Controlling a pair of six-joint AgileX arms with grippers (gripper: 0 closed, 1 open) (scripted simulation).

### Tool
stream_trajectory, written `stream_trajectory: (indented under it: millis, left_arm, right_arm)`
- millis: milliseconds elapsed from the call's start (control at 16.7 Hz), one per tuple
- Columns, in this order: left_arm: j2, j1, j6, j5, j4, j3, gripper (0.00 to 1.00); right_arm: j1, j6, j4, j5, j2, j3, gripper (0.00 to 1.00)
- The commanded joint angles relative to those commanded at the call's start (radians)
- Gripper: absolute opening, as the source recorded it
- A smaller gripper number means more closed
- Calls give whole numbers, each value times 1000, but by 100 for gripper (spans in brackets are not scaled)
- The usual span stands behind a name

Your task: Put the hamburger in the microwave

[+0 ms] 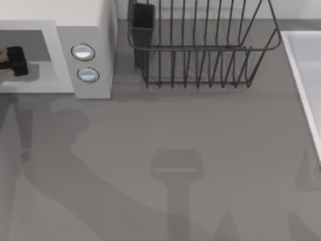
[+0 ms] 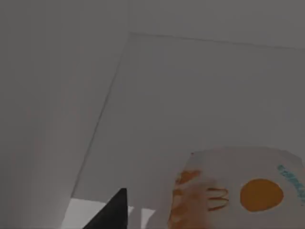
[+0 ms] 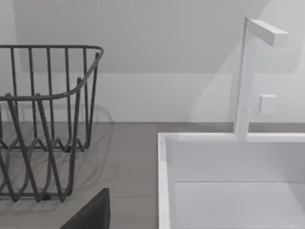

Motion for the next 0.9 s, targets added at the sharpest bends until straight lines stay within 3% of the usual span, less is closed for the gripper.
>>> stream_trajectory:
  millis: [540,900]
  left_arm:
    - [-172,46,18,84,124,-393,100]
    - [-277,103,46,96,239,-598,100]
  right_arm:
    - [0,0,0,0,0,0,100]
    - [0,0,0,0,0,0,100]
